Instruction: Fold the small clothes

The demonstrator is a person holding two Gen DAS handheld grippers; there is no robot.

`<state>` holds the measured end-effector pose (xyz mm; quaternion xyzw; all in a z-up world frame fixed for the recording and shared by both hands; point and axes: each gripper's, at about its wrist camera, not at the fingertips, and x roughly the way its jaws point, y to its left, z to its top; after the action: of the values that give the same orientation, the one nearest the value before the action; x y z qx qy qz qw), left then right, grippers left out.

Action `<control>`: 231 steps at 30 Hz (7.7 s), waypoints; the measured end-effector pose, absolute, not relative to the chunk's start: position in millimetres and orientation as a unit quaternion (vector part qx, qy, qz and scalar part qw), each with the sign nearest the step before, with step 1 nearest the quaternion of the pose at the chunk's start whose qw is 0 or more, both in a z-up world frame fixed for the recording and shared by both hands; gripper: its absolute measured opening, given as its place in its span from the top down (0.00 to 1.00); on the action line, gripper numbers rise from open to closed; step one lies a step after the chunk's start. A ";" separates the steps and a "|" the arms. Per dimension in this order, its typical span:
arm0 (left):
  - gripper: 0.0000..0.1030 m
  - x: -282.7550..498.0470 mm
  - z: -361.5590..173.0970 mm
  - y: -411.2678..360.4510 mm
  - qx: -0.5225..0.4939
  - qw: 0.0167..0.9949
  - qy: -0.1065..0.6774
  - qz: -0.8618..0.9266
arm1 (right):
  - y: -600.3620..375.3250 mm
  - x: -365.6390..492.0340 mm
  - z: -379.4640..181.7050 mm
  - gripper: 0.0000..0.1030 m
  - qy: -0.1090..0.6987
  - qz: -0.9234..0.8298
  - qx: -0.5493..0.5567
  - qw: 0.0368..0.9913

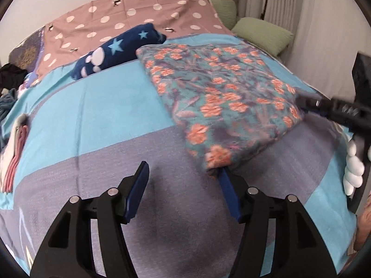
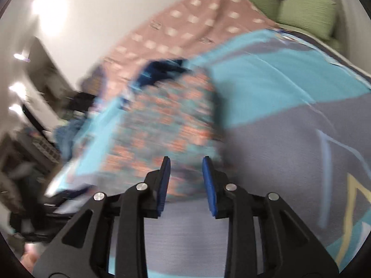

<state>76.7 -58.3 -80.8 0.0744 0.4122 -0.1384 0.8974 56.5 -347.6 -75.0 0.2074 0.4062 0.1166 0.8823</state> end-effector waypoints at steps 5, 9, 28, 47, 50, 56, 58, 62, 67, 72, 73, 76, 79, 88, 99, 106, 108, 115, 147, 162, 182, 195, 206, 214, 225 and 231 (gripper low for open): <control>0.48 73.2 -90.7 -54.0 0.091 0.893 0.427 -0.109 | -357.5 60.6 -82.9 0.90 0.411 0.114 0.241 0.872; 0.56 66.4 -85.3 -55.6 0.101 0.890 0.430 -0.119 | -350.6 58.9 -78.2 0.90 0.411 0.104 0.218 0.879; 0.90 108.3 -71.6 -79.2 0.031 0.876 0.417 -0.242 | -335.5 88.0 -65.4 0.85 0.432 0.139 0.183 0.872; 0.75 264.3 -49.7 -64.1 0.025 0.894 0.410 -0.179 | -308.7 331.9 -57.2 0.57 0.500 0.152 0.079 0.849; 0.66 272.0 -72.8 -74.3 0.064 0.888 0.424 -0.168 | -298.4 339.3 -68.4 0.64 0.509 0.157 0.069 0.844; 0.65 260.4 -89.6 -83.2 0.116 0.897 0.397 -0.154 | -328.0 339.5 -93.3 0.91 0.499 0.146 0.152 0.841; 0.64 259.8 -88.5 -80.8 0.111 0.899 0.395 -0.156 | -332.3 329.1 -82.4 0.80 0.479 0.127 0.141 0.857; 0.52 247.7 -76.8 -72.5 0.091 0.905 0.386 -0.156 | -346.6 287.5 -49.8 0.70 0.446 0.134 0.126 0.876; 0.36 222.7 -58.6 -59.3 0.045 0.903 0.378 -0.199 | -367.6 214.1 -37.9 0.42 0.448 0.175 0.121 0.868; 0.32 201.6 -58.1 -52.0 0.021 0.895 0.391 -0.213 | -372.0 168.4 -48.0 0.29 0.464 0.214 0.141 0.848; 0.32 200.3 -59.8 -50.2 0.012 0.893 0.395 -0.215 | -371.6 162.1 -50.4 0.29 0.469 0.219 0.146 0.843; 0.32 197.7 -69.2 -46.6 -0.009 0.886 0.411 -0.216 | -365.5 156.2 -57.4 0.28 0.479 0.225 0.145 0.836; 0.25 198.0 -81.7 -46.6 -0.014 0.876 0.429 -0.217 | -358.7 159.8 -69.1 0.28 0.497 0.236 0.151 0.821; 0.03 203.7 -96.5 -55.8 -0.011 0.864 0.439 -0.248 | -344.1 173.1 -83.6 0.21 0.482 0.256 0.142 0.826; 0.02 212.0 -99.2 -57.8 -0.023 0.859 0.441 -0.259 | -335.5 191.8 -86.8 0.19 0.480 0.270 0.141 0.822; 0.02 215.0 -100.1 -56.8 -0.032 0.858 0.440 -0.265 | -332.4 194.6 -88.2 0.18 0.473 0.277 0.140 0.825; 0.02 215.9 -100.3 -55.5 -0.036 0.857 0.439 -0.267 | -333.5 194.8 -88.7 0.17 0.471 0.279 0.144 0.825; 0.15 217.1 -99.0 -40.1 -0.078 0.857 0.428 -0.276 | -336.0 190.7 -88.8 0.18 0.463 0.281 0.148 0.827; 0.82 256.7 -82.1 -67.1 -0.050 0.865 0.413 -0.280 | -324.5 211.9 -77.1 0.80 0.469 0.273 0.146 0.827; 0.83 276.4 77.4 -175.4 0.076 0.910 0.273 -0.303 | -384.3 208.6 78.2 0.81 0.308 0.209 0.078 0.925; 0.41 475.8 -100.5 -211.0 0.113 0.877 0.447 -0.137 | -456.6 443.0 -93.7 0.55 0.455 0.026 0.159 0.876; 0.41 418.1 -86.7 -206.9 0.113 0.894 0.405 -0.157 | -455.4 368.5 -98.7 0.53 0.428 0.015 0.147 0.892; 0.21 319.3 -47.4 -196.4 0.123 0.905 0.352 -0.202 | -412.6 247.2 -56.6 0.47 0.397 -0.003 0.058 0.916; 0.10 218.1 -6.7 -161.1 0.077 0.928 0.290 -0.220 | -388.4 145.0 -11.2 0.26 0.354 0.002 0.071 0.932; 0.01 106.3 38.5 -146.3 0.089 0.956 0.206 -0.191 | -347.8 35.1 54.1 0.02 0.260 -0.018 0.045 0.965; 0.01 73.6 45.7 -137.7 0.090 0.963 0.202 -0.151 | -341.8 -0.9 69.8 0.02 0.234 -0.032 0.054 0.970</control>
<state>73.6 -137.7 45.7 0.0897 0.2025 -0.1509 0.9634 -0.9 -341.8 69.8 0.0539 0.2337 -0.0323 0.9703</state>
